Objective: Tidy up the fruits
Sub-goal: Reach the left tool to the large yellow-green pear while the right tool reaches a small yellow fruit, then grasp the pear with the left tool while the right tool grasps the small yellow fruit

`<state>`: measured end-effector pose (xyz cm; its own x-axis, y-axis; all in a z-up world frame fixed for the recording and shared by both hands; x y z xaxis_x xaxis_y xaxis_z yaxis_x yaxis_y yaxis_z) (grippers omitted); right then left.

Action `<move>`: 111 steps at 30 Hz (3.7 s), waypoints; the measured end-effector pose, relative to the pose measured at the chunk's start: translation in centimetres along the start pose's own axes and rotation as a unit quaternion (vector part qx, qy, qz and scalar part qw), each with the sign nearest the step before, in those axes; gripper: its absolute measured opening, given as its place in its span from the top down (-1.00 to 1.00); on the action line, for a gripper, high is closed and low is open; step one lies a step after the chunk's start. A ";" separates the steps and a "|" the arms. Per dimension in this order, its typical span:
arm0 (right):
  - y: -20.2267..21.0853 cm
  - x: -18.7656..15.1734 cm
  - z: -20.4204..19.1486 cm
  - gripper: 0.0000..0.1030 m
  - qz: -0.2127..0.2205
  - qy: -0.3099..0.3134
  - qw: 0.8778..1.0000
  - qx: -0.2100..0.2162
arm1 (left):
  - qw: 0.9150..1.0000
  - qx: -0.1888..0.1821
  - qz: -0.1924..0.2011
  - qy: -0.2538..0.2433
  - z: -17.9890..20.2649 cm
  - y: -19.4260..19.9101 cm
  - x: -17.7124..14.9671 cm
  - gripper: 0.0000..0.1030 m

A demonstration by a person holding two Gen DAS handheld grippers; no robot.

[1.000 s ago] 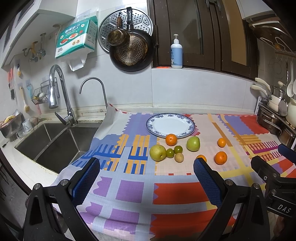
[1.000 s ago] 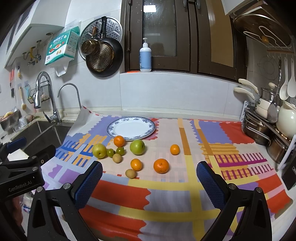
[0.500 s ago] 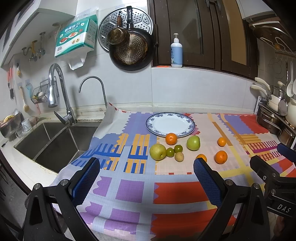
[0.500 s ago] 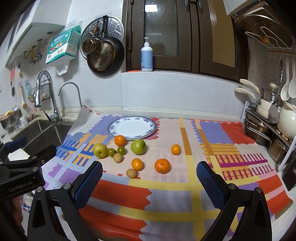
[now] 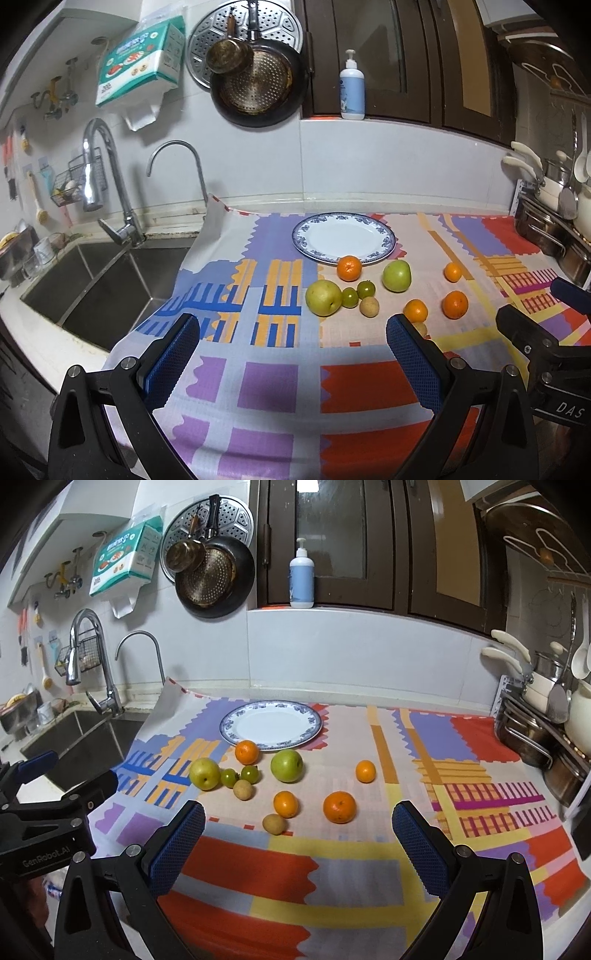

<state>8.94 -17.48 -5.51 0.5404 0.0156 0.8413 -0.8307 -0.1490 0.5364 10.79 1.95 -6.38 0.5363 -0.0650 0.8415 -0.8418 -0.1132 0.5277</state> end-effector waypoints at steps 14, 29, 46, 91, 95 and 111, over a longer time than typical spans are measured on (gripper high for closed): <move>-5.8 -0.7 -1.6 -0.92 -0.050 -0.030 0.998 -0.010 | 0.995 -0.050 -0.002 -0.082 0.8 -6.4 1.2 -0.87; -11.8 -3.5 -1.3 -0.52 -0.123 -0.070 0.990 -0.027 | 0.976 -0.122 -0.032 -0.175 4.3 -13.2 -0.1 -0.56; -15.5 -6.3 -1.4 0.06 -0.197 -0.097 0.975 -0.016 | 0.957 -0.180 -0.080 -0.213 7.1 -18.1 -1.9 -0.26; -14.1 0.4 -3.3 0.43 -0.132 0.000 0.985 0.110 | 0.989 -0.111 -0.054 -0.081 5.5 -13.5 2.7 0.03; -14.6 2.7 -2.6 0.43 -0.113 0.014 0.987 0.116 | 0.992 -0.096 -0.036 -0.075 5.6 -13.7 4.7 0.03; -18.9 11.0 0.1 0.43 -0.065 0.064 0.988 0.123 | 0.995 -0.072 -0.006 -0.065 7.7 -17.3 11.1 0.03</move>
<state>30.59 -14.63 -6.43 0.6064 0.1739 0.7759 -0.6887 -0.3728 0.6218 31.74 -4.46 -7.04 0.5418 -0.1935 0.8179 -0.8302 0.0287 0.5567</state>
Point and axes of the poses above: each gripper's, at about its wrist camera, not at the fingertips, and y roughly against the way its jaws point, z to its right, x to its top, the point moved 10 cm from there along -y, roughly the way its jaws point, and after that the axes turned 7 degrees about x, right-handed, at the moved point
